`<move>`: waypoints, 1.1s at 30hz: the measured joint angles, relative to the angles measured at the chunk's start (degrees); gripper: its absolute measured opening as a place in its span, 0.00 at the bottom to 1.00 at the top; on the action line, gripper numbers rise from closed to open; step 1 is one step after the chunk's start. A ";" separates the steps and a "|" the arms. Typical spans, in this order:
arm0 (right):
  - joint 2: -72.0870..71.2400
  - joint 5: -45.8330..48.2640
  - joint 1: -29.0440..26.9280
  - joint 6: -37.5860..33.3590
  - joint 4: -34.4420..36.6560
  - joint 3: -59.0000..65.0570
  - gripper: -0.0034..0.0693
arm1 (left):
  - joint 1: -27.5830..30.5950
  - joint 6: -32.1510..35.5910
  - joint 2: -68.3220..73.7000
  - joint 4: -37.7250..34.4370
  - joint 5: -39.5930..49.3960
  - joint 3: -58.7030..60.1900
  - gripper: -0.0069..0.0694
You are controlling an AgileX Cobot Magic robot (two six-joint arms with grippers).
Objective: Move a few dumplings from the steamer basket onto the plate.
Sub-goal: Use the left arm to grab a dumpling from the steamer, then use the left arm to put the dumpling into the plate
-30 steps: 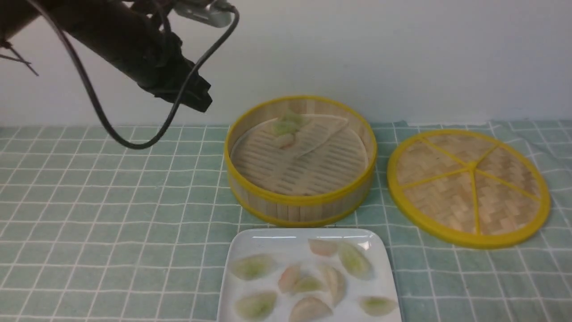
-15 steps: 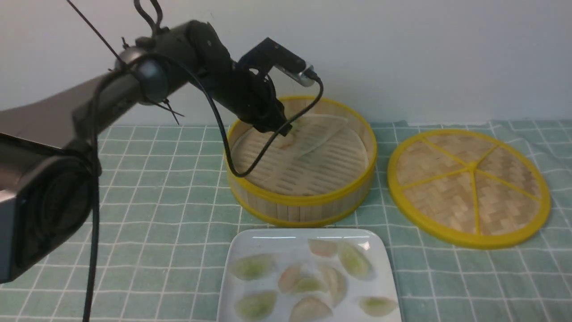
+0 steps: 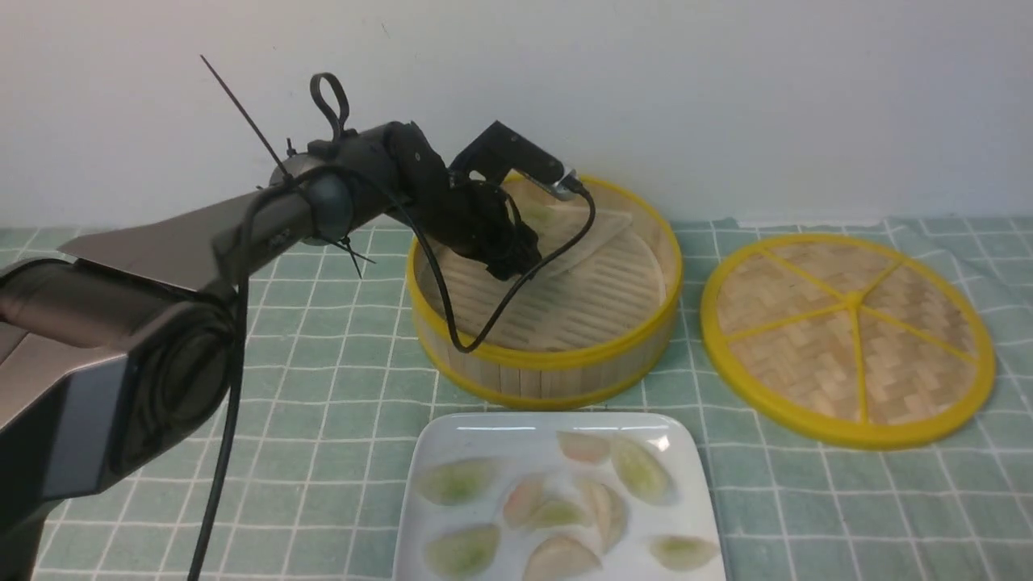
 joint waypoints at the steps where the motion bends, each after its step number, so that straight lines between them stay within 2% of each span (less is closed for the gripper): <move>1: 0.00 0.00 0.00 0.00 0.00 0.00 0.03 | 0.00 -0.41 0.00 0.00 0.00 -0.04 0.58; 2: 0.00 0.00 0.00 0.00 0.00 0.00 0.03 | 0.00 -0.49 0.00 0.00 0.00 -0.04 0.57; 4: 0.00 0.00 0.00 0.00 0.00 0.00 0.03 | 0.06 -1.28 -0.13 -0.02 0.56 -0.04 0.41; 6: 0.00 0.00 0.00 0.00 0.00 0.00 0.03 | -0.01 -1.40 -0.89 0.43 1.00 -0.04 0.30; 7: 0.00 0.00 0.00 0.00 0.00 0.00 0.03 | -0.01 -1.81 -1.57 1.39 2.70 -0.04 0.29; 17: 0.00 0.00 0.00 0.00 0.00 0.00 0.03 | -0.06 -7.98 -15.61 5.91 17.83 0.12 0.29; 23: 0.00 0.00 0.00 0.00 0.00 0.00 0.03 | -0.06 -9.10 -23.60 6.42 34.27 0.12 0.29; 28: 0.00 0.00 0.00 0.00 0.00 0.00 0.03 | -0.06 -12.66 -28.56 6.52 38.05 2.12 0.29; 32: 0.00 0.00 0.00 0.00 0.00 0.00 0.03 | -0.28 -15.21 -34.02 6.46 38.05 10.89 0.29; 33: 0.00 0.00 0.00 0.00 0.00 0.00 0.03 | -0.74 -15.26 -36.68 6.46 38.11 16.86 0.29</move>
